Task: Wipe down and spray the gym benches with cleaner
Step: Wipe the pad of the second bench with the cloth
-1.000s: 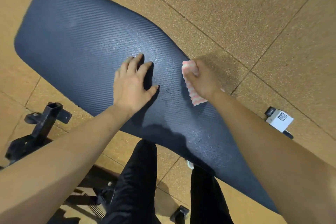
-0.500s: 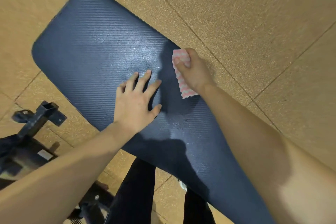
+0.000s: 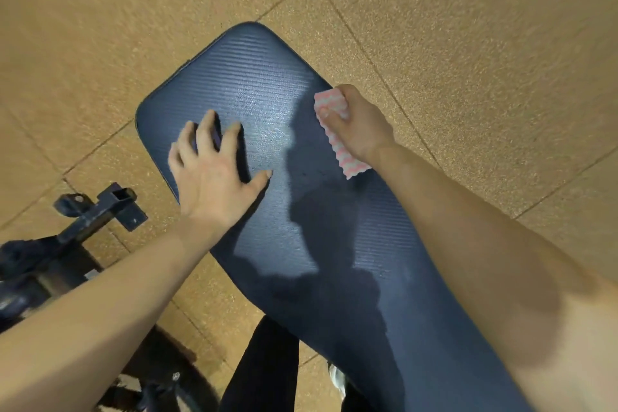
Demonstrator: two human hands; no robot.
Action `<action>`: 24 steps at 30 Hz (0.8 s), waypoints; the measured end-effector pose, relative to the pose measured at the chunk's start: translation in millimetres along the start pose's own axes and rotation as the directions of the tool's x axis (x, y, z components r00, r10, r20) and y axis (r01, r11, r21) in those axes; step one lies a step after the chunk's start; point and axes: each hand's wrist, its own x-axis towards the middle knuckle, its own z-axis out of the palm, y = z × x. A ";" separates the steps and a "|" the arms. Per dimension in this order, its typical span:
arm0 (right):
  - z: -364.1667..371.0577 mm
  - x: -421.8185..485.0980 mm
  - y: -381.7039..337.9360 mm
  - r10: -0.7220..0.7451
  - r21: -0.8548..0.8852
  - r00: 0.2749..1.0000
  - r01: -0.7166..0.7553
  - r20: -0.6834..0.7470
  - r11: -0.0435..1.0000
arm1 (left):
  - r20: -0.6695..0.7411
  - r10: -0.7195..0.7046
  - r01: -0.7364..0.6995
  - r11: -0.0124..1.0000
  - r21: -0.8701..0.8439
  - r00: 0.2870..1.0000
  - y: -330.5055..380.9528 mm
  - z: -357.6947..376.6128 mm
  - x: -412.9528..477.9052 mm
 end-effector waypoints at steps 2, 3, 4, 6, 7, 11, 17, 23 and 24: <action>1.6 6.9 -13.7 -0.022 -0.008 1.000 0.022 0.018 1.000 | 0.050 -0.039 0.037 0.999 0.027 0.998 -8.3 1.0 -2.1; 2.8 11.5 -20.8 -0.050 -0.034 0.999 0.051 0.022 0.998 | 0.069 -0.034 0.032 0.999 0.032 0.997 -10.1 3.0 -3.8; 4.4 16.8 -27.8 -0.088 -0.069 0.996 0.090 0.023 0.994 | 0.080 -0.029 0.026 0.999 0.033 0.996 -11.1 5.2 -5.0; 6.5 26.2 -42.2 -0.140 -0.135 0.989 0.144 0.038 0.980 | 0.081 -0.027 0.025 0.999 0.032 0.996 -11.5 7.8 -4.2; 7.4 31.5 -49.4 -0.150 -0.153 0.987 0.156 0.048 0.976 | 0.079 -0.027 0.024 0.999 0.034 0.996 -11.9 8.8 -2.9; 13.9 53.1 -76.4 -0.180 -0.207 0.981 0.191 0.069 0.959 | 0.075 -0.008 0.007 1.000 0.011 0.997 -14.7 14.0 -1.6; 33.0 86.1 -120.6 -0.266 -0.339 0.961 0.278 0.081 0.899 | 0.104 -0.007 -0.003 0.995 0.095 0.995 -17.2 18.6 0.1; 49.5 105.0 -162.6 -0.453 -0.509 0.875 0.474 0.174 0.719 | 0.120 0.022 -0.040 0.988 0.152 0.992 -17.1 18.1 1.7; 54.8 106.0 -169.1 -0.480 -0.495 0.849 0.521 0.220 0.695 | 0.125 0.019 -0.038 0.987 0.158 0.992 -18.0 17.9 1.3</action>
